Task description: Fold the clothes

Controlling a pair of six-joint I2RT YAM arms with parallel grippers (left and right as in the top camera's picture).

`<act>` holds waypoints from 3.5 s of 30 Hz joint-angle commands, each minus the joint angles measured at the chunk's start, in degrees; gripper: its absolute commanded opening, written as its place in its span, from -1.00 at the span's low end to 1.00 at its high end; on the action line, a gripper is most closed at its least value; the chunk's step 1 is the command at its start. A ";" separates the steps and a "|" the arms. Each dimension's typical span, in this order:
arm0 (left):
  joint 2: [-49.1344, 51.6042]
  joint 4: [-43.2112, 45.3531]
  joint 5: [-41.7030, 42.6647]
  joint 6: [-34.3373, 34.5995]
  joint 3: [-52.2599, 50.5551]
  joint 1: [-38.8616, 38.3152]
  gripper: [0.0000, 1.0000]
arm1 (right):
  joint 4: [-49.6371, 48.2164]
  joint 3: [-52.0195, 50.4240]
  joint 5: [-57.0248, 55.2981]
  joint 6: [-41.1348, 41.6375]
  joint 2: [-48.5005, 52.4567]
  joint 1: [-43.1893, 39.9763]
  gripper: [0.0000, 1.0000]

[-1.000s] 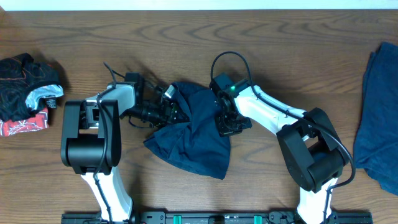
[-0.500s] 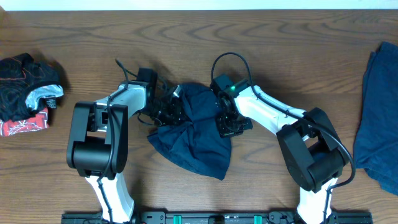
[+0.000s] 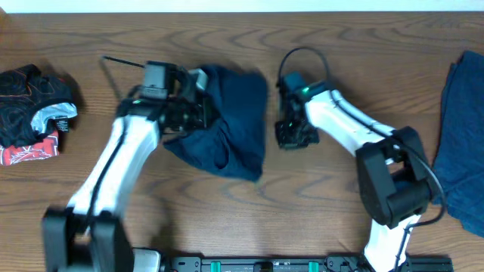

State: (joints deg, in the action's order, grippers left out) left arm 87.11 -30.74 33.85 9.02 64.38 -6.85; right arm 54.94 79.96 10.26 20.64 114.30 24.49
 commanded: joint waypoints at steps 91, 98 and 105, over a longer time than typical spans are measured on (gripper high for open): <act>7.58 59.98 -7.54 66.88 6.91 61.09 0.96 | 14.60 3.28 6.51 -3.54 -3.65 3.45 -0.46; 7.15 66.20 -7.23 71.25 6.95 59.01 0.96 | 14.23 3.28 8.07 -3.52 -3.63 3.45 -0.53; 7.17 63.65 -3.23 64.41 7.54 52.26 0.96 | 13.03 3.28 8.39 -3.50 -3.61 4.09 -0.64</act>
State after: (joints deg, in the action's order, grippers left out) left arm 95.24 33.80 27.46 78.43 70.19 48.29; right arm 68.34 82.70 17.89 17.52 111.48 27.68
